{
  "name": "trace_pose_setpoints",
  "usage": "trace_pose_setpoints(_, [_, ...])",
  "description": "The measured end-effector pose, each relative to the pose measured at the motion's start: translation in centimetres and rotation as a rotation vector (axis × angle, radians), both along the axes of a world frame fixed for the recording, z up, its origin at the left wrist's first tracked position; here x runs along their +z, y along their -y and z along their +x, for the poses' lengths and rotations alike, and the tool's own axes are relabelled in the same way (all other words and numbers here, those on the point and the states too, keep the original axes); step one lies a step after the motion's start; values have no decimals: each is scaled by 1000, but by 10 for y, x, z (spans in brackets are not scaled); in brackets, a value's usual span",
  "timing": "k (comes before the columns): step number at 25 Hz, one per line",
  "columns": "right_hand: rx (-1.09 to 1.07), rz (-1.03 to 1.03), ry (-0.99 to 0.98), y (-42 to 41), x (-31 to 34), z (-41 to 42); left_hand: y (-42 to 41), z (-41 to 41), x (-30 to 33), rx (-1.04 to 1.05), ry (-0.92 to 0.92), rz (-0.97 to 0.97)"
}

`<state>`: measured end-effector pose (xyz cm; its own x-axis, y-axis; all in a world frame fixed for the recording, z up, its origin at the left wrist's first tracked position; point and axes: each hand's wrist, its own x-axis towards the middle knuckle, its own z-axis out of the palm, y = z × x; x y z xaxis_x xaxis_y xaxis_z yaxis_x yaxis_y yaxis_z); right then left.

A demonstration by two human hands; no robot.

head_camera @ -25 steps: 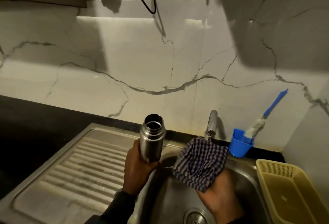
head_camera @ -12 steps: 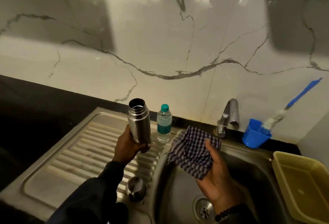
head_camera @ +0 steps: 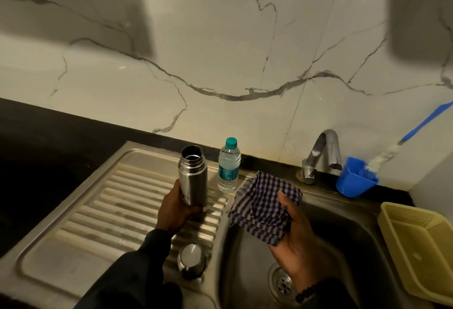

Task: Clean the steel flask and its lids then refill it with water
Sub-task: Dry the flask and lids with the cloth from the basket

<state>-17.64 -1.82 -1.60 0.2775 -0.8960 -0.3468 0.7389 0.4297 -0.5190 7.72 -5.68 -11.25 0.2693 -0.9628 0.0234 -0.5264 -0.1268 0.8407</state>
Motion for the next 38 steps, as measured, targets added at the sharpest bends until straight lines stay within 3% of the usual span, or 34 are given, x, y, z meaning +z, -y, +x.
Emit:
trace_pose_setpoints(6, [7, 5, 12, 0, -1, 4, 2, 2, -2, -59, -87, 25])
trace_pose_setpoints(17, [25, 13, -38, 0, -9, 2, -5, 12, 6, -101, -75, 82])
trace_pose_setpoints(22, [48, 0, -79, -3, -15, -2, -49, 22, 7, 137, -129, 45])
trace_pose_setpoints(25, [60, 0, -4, -10, -20, 0, -82, 28, 7, 22, -200, 3])
trace_pose_setpoints(33, [87, 51, 64, -24, -30, 2, -115, 5, 16, -392, 277, 104])
trace_pose_setpoints(38, [75, 69, 63, -27, -29, -8, -104, 0, -4, -373, 508, 216])
